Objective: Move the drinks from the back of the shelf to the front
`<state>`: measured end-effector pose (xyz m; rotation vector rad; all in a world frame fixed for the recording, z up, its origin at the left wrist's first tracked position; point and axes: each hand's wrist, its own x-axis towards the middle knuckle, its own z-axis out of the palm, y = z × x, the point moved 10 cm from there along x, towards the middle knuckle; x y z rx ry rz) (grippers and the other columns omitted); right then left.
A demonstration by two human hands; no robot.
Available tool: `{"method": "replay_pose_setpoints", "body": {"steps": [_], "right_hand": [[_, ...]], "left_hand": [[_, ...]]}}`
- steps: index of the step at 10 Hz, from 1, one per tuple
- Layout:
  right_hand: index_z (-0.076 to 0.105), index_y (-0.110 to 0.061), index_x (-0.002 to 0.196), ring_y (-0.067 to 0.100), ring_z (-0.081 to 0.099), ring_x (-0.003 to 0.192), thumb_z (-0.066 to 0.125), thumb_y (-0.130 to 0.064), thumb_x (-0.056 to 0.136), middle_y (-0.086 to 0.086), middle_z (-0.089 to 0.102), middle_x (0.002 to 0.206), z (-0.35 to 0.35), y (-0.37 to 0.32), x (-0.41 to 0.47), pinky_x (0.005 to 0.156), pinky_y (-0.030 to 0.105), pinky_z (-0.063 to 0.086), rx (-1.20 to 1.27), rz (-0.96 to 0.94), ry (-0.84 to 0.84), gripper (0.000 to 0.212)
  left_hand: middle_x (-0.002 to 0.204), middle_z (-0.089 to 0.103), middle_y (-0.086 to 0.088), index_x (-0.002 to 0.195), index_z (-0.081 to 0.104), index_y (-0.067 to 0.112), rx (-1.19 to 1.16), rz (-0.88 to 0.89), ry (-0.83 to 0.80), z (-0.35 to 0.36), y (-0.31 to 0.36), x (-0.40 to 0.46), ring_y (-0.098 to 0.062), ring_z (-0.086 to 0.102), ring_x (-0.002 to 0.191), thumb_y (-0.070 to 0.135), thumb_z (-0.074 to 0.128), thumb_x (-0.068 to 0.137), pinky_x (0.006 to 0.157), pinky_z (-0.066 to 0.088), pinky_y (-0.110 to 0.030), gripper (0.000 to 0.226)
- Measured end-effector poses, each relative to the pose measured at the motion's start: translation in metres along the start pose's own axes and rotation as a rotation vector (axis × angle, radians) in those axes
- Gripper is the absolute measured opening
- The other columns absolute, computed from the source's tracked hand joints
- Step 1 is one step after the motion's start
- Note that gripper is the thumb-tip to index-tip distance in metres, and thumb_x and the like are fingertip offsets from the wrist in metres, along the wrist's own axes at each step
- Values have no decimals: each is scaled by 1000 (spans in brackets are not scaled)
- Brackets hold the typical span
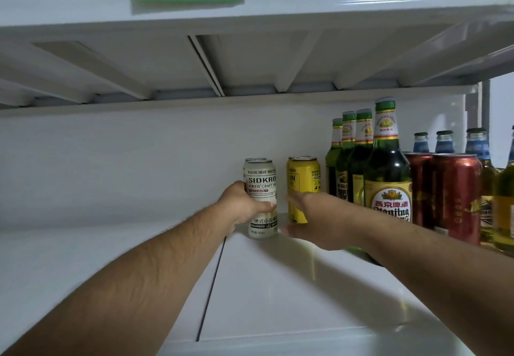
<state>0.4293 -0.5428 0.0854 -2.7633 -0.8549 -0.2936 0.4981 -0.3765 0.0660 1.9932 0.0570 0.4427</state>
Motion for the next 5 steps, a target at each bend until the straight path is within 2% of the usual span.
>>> {"method": "replay_pose_setpoints", "body": {"steps": [1,3,4,5], "right_hand": [[44,-21,137,19,57,98,61,-49,93,1,59,115,3,3,1,78,32,51,2,3,-4,55],[37,-21,147,21,55,113,60,-50,94,2,56,132,5,3,-2,92,35,51,10,-3,-27,65],[32,-21,151,22,53,122,60,-50,94,3,53,140,5,1,-6,99,37,49,22,-9,-22,70],[33,-21,150,23,53,123,60,-50,94,3,53,140,1,0,-10,99,39,49,30,-8,-19,69]], "left_hand": [[105,80,-1,107,74,20,-6,-8,5,-1,-3,4,-21,77,99,16,92,71,98,60,-45,41],[105,80,-2,102,73,22,-13,-22,23,-5,-5,6,-21,76,99,13,89,73,98,59,-45,34],[105,79,-2,97,72,23,14,-19,16,-3,-4,1,-19,75,95,13,87,75,97,59,-39,29],[109,77,0,99,70,26,58,-1,10,-2,3,-8,-14,70,90,16,85,81,89,54,-30,25]]}}
